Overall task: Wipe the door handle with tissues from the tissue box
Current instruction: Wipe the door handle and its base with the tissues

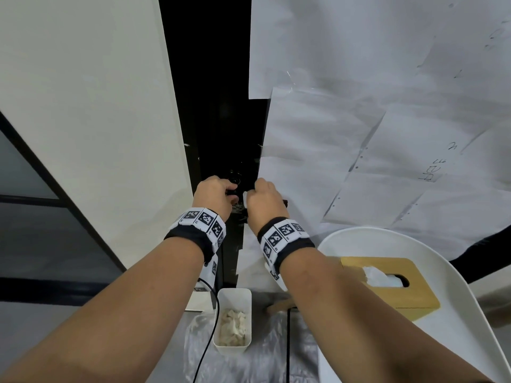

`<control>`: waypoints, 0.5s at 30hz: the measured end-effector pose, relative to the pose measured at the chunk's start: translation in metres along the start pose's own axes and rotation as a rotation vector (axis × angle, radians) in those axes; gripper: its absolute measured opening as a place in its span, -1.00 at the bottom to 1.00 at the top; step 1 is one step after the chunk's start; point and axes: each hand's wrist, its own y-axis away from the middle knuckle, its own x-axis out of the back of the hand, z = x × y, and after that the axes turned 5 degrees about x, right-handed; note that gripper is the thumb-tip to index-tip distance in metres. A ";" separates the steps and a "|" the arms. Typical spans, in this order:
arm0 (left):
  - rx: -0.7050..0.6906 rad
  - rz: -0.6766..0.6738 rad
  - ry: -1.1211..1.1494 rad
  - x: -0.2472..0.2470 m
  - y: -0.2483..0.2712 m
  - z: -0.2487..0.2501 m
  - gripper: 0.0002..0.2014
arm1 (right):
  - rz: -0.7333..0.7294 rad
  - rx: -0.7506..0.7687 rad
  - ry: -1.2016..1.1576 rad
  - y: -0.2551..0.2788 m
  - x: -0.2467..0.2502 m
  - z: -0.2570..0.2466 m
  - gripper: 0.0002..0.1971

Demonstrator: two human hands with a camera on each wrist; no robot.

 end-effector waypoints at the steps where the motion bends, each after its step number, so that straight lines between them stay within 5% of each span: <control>1: -0.010 0.005 -0.009 0.000 0.001 0.000 -0.74 | -0.002 0.007 -0.005 -0.002 0.000 -0.002 -0.81; 9: 0.036 -0.033 0.034 0.001 0.000 -0.002 -0.72 | -0.021 -0.060 0.015 0.015 0.008 0.030 -0.73; 15: 0.006 -0.006 0.024 0.000 0.000 0.000 -0.73 | -0.026 -0.007 0.022 -0.001 0.002 0.004 -0.77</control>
